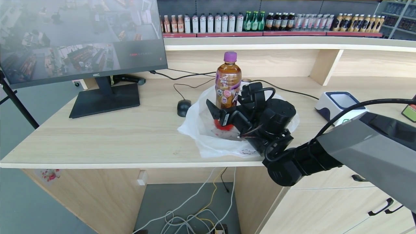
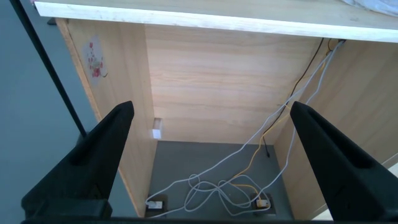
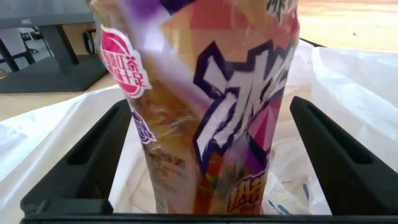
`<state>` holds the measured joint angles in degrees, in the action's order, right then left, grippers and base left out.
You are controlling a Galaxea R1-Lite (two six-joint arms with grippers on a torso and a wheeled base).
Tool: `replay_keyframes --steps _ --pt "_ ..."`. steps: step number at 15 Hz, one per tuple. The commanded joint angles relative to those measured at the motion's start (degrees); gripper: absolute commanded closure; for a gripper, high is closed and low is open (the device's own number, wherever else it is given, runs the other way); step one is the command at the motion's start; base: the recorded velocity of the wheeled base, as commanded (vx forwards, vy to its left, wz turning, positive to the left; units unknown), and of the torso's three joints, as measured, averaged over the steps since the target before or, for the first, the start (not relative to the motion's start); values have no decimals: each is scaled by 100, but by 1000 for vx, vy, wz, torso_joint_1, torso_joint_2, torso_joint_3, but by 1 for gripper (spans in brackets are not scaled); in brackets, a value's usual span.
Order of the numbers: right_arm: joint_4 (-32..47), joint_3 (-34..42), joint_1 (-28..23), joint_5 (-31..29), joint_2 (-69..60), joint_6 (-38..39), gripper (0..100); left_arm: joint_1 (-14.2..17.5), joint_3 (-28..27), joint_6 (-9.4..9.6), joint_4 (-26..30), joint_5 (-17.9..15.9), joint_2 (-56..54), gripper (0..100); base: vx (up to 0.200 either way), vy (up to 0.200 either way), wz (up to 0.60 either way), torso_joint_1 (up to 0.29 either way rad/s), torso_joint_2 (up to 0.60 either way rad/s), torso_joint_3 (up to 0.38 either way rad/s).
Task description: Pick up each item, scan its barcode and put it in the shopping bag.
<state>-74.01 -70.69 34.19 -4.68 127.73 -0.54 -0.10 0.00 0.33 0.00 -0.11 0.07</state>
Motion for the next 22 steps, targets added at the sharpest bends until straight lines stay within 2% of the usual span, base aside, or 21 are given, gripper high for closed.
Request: replay_keyframes --steps 1,5,12,15,17,20,22 --pt "-8 3 -1 2 -126 -17 0 1 0 2 0 2 1 0 0 0 0 0 0 0" --pt "-17 258 8 2 -381 -25 0 1 0 2 0 2 1 0 0 0 0 0 0 0" --pt "-307 1251 79 29 -1216 -184 0 1 0 2 0 2 1 0 0 0 0 0 0 0" --pt "-342 1954 79 46 -1945 -184 0 1 0 2 0 2 1 0 0 0 0 0 0 0" --pt "-360 2165 166 73 -2270 -166 0 1 0 2 0 2 1 0 0 0 0 0 0 0" --pt "-852 2754 298 81 -2552 -122 0 1 0 2 0 2 1 0 0 0 0 0 0 0" --pt "-1582 3158 342 81 -2516 -140 0 1 0 2 0 2 1 0 0 0 0 0 0 0"
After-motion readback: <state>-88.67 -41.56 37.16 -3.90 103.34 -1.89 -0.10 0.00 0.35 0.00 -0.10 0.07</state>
